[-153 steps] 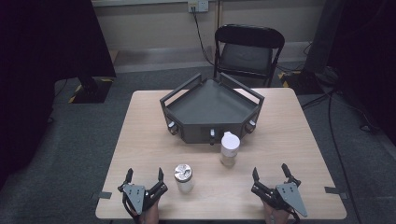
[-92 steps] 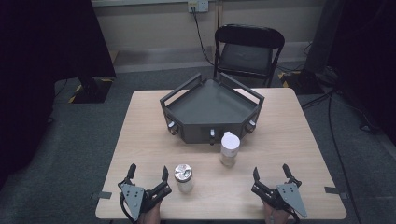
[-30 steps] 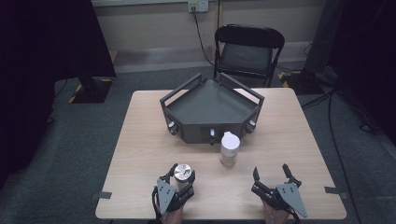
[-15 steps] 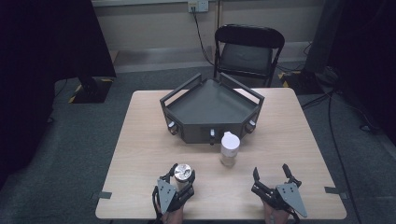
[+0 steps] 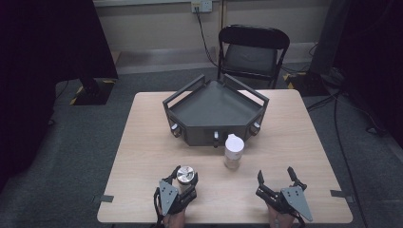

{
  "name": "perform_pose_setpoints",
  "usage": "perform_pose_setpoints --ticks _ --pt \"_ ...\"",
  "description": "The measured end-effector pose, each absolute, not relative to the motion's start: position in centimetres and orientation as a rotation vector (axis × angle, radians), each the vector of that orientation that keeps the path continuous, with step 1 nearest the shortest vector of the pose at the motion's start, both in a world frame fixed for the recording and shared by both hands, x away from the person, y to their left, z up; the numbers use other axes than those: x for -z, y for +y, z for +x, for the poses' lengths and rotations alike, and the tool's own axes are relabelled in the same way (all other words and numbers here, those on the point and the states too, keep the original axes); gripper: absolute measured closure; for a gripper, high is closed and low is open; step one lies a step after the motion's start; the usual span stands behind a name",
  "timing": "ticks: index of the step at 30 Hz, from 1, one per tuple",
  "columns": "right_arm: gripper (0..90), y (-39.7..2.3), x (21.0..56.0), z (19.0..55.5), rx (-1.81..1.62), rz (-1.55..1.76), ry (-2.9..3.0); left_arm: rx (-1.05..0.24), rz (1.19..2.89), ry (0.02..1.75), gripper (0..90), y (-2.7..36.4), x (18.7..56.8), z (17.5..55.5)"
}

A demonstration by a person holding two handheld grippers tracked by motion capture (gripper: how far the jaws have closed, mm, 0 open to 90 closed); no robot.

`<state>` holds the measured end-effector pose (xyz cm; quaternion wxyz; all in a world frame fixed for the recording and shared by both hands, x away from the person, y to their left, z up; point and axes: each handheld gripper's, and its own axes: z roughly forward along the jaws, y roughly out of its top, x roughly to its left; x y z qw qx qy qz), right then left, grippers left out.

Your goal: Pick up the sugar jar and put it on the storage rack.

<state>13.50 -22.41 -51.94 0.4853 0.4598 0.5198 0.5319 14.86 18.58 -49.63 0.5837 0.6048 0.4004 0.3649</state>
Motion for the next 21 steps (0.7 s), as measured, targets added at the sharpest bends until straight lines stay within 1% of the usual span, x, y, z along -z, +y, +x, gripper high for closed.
perform_pose_setpoints --ticks 17,21 --pt "1.5 -22.4 51.9 13.5 -1.295 1.120 1.265 -0.791 1.434 0.842 34.8 20.0 47.9 16.1" --pt "1.5 -22.4 51.9 13.5 -1.295 1.120 1.265 -0.731 1.433 0.828 34.8 21.0 47.5 16.8"
